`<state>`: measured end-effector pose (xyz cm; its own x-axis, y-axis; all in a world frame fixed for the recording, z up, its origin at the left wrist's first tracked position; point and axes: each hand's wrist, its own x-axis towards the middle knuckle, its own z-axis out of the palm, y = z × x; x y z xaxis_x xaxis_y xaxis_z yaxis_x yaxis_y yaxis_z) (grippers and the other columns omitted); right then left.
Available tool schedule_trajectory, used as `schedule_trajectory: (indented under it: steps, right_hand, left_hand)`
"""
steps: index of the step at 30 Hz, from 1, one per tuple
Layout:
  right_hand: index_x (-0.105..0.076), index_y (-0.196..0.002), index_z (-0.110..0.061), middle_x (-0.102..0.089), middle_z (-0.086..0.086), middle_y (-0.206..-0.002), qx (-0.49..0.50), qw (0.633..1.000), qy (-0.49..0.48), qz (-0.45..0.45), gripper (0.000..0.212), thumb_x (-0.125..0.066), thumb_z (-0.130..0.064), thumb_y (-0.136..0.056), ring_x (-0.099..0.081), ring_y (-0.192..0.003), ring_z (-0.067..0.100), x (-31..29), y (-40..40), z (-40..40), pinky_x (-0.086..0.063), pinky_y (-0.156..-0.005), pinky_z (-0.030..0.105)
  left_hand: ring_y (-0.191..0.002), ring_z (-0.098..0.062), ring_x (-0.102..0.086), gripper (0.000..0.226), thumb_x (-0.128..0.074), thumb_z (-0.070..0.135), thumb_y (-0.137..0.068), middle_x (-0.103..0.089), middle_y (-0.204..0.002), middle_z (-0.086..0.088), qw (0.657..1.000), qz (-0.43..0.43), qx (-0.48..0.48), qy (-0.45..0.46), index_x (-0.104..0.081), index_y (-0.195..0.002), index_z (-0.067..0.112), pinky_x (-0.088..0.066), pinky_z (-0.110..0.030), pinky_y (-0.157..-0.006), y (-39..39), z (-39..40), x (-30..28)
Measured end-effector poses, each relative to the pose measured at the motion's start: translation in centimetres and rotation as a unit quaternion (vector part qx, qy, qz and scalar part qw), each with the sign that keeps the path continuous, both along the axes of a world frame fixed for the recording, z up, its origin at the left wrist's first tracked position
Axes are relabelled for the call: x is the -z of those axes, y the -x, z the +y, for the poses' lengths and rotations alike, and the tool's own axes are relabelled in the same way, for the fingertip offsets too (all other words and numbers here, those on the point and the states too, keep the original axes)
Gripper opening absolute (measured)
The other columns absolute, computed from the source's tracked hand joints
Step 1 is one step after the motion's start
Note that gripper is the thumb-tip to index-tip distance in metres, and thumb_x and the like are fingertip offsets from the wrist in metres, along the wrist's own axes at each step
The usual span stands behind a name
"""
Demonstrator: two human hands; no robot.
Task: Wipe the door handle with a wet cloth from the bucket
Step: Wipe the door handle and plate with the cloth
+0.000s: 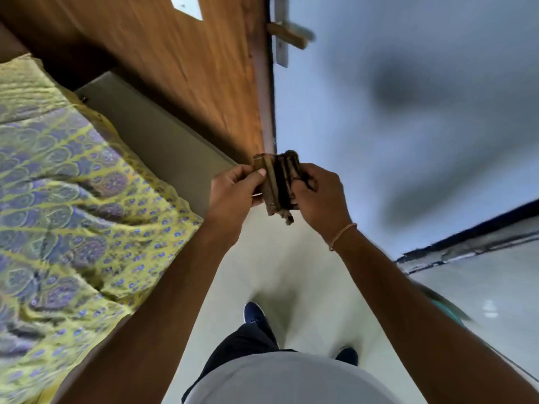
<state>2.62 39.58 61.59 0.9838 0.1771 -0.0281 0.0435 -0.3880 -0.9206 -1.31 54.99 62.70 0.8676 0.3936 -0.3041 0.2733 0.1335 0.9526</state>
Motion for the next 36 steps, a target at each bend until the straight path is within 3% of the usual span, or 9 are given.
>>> schedule_trajectory:
  steps: [4, 9, 12, 17, 20, 23, 26, 31, 36]
  right_hand:
    - [-0.072, -0.104, -0.01, -0.068, -0.003, -0.08, 0.029, 1.0, 0.002, -0.01, 0.018, -0.056, -0.012, -0.097, -0.065, -0.073, 0.021, 0.6, -2.3, 6.6, -0.063, -0.075, 0.05]
    - [-0.072, -0.096, -0.026, -0.074, -0.002, -0.08, -0.03, 0.999, -0.022, 0.013, 0.015, -0.067, -0.04, -0.097, -0.07, -0.077, 0.016, -0.3, -3.9, 12.9, -0.056, -0.072, 0.033]
    - [-0.069, -0.088, -0.023, -0.066, -0.009, -0.071, -0.011, 1.0, -0.015, 0.009, 0.005, -0.072, -0.026, -0.09, -0.059, -0.065, 0.008, -0.1, -7.2, 13.9, -0.05, -0.065, 0.026]
    - [-0.07, -0.094, 0.002, -0.065, 0.01, -0.082, 0.022, 0.976, -0.183, 0.113, 0.021, -0.062, -0.013, -0.082, -0.063, -0.081, 0.023, -0.6, -14.4, 15.0, -0.056, -0.079, 0.041]
    - [-0.071, -0.086, -0.007, -0.065, 0.019, -0.094, 0.022, 0.941, -0.285, 0.179, 0.018, -0.062, -0.018, -0.076, -0.064, -0.095, 0.038, -0.2, -19.4, 15.4, -0.055, -0.095, 0.061]
    - [-0.069, -0.09, -0.01, -0.068, 0.016, -0.096, 0.069, 0.953, -0.237, 0.176, 0.023, -0.06, -0.019, -0.071, -0.067, -0.098, 0.04, 0.7, -23.7, 16.1, -0.058, -0.094, 0.056]
    - [-0.06, -0.122, -0.015, -0.069, 0.0, -0.112, 0.132, 0.984, -0.068, 0.094, 0.038, -0.068, -0.018, -0.086, -0.07, -0.109, 0.029, 1.7, -26.7, 16.4, -0.058, -0.092, 0.038]
    - [-0.044, -0.147, -0.013, -0.055, 0.007, -0.142, 0.007, 0.986, 0.095, -0.136, 0.076, -0.072, -0.033, -0.078, -0.055, -0.126, 0.024, 2.6, -29.6, 17.3, -0.049, -0.103, 0.031]
    - [-0.029, -0.157, -0.024, -0.053, 0.001, -0.145, -0.038, 0.987, 0.127, -0.097, 0.097, -0.081, -0.043, -0.077, -0.055, -0.123, 0.017, 3.5, -31.4, 19.9, -0.053, -0.102, 0.031]
  left_hand:
    - [-0.085, -0.027, -0.074, 0.015, -0.068, 0.007, -0.1, -0.074, -0.089, -0.016, 1.0, 0.002, -0.006, -0.005, -0.076, -0.088, 0.006, -0.066, -0.05, -0.088, -1.9, 7.1, 0.1]
    - [-0.088, -0.027, -0.078, 0.039, -0.055, 0.03, -0.111, -0.079, -0.097, -0.022, 0.998, 0.02, 0.002, 0.053, -0.077, -0.106, -0.003, -0.068, -0.041, -0.084, -5.5, 11.7, -0.4]
    - [-0.089, -0.025, -0.078, 0.049, -0.047, 0.035, -0.113, -0.08, -0.098, -0.018, 0.998, 0.026, 0.028, 0.058, -0.078, -0.106, -0.002, -0.066, -0.034, -0.082, -8.2, 14.0, -0.3]
    - [-0.088, -0.015, -0.068, 0.026, -0.079, 0.032, -0.091, -0.074, -0.097, -0.005, 0.999, 0.013, -0.011, -0.037, -0.074, -0.109, 0.014, -0.058, -0.038, -0.087, -14.6, 17.0, 1.6]
    - [-0.083, -0.013, -0.073, 0.026, -0.078, 0.023, -0.096, -0.075, -0.097, -0.005, 0.997, 0.028, 0.053, 0.047, -0.068, -0.116, 0.008, -0.06, -0.032, -0.077, -19.2, 17.9, 1.8]
    - [-0.081, -0.013, -0.077, 0.021, -0.078, 0.012, -0.095, -0.079, -0.097, -0.006, 0.997, 0.004, 0.059, 0.057, -0.071, -0.114, 0.008, -0.061, -0.025, -0.062, -23.8, 18.2, 0.9]
    - [-0.084, -0.017, -0.079, 0.029, -0.084, 0.01, -0.09, -0.08, -0.1, -0.011, 0.999, -0.01, 0.049, 0.013, -0.072, -0.115, 0.002, -0.062, -0.026, -0.063, -28.4, 18.6, 0.2]
    - [-0.078, -0.02, -0.078, 0.019, -0.089, 0.011, -0.085, -0.079, -0.093, -0.012, 0.998, 0.026, 0.04, -0.027, -0.072, -0.093, 0.012, -0.064, -0.033, -0.065, -34.7, 18.7, -0.6]
    - [-0.083, -0.022, -0.081, 0.019, -0.087, 0.018, -0.087, -0.082, -0.091, -0.01, 0.995, 0.075, 0.072, 0.003, -0.075, -0.099, 0.009, -0.065, -0.031, -0.064, -39.3, 18.9, -0.2]
